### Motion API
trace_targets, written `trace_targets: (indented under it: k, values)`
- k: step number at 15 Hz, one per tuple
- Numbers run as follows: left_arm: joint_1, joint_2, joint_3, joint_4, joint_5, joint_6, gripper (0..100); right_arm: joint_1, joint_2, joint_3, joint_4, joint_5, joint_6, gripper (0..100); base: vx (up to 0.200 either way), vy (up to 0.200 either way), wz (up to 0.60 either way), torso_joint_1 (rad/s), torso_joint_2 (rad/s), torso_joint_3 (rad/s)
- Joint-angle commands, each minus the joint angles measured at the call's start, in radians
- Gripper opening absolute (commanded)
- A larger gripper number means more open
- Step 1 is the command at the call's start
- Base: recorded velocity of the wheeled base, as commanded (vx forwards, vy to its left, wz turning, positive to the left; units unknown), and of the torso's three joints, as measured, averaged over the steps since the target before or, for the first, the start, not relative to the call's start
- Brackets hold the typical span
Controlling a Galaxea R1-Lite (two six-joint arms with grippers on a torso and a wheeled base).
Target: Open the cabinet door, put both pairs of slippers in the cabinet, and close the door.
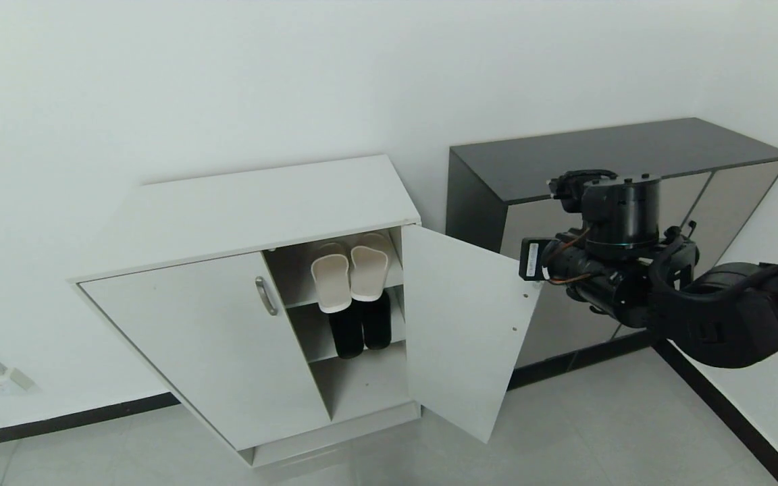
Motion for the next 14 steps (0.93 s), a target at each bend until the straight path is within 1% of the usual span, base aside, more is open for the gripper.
trace_targets:
  k: [1, 3, 5, 12, 14]
  values:
    - [0.000, 0.001, 0.000, 0.000, 0.000, 0.000, 0, -0.036, 0.051, -0.016, -0.006, 0.008, 0.000, 0, 0.000, 0.000, 0.00, 0.000, 0.00, 0.000]
    - [0.000, 0.001, 0.000, 0.000, 0.000, 0.000, 0, -0.054, 0.073, -0.020, -0.015, 0.026, 0.002, 0, 0.000, 0.000, 0.00, 0.000, 0.00, 0.000]
    - [0.000, 0.001, 0.000, 0.000, 0.000, 0.000, 0, -0.077, 0.111, -0.022, -0.065, 0.043, 0.002, 0, 0.000, 0.000, 0.00, 0.000, 0.00, 0.000]
    - [0.000, 0.001, 0.000, 0.000, 0.000, -0.002, 0, -0.091, 0.155, -0.034, -0.079, 0.043, 0.002, 0, 0.000, 0.000, 0.00, 0.000, 0.00, 0.000]
    - [0.000, 0.001, 0.000, 0.000, 0.000, -0.002, 0, -0.091, 0.177, -0.036, -0.113, 0.042, 0.000, 0, 0.000, 0.000, 0.00, 0.000, 0.00, 0.000]
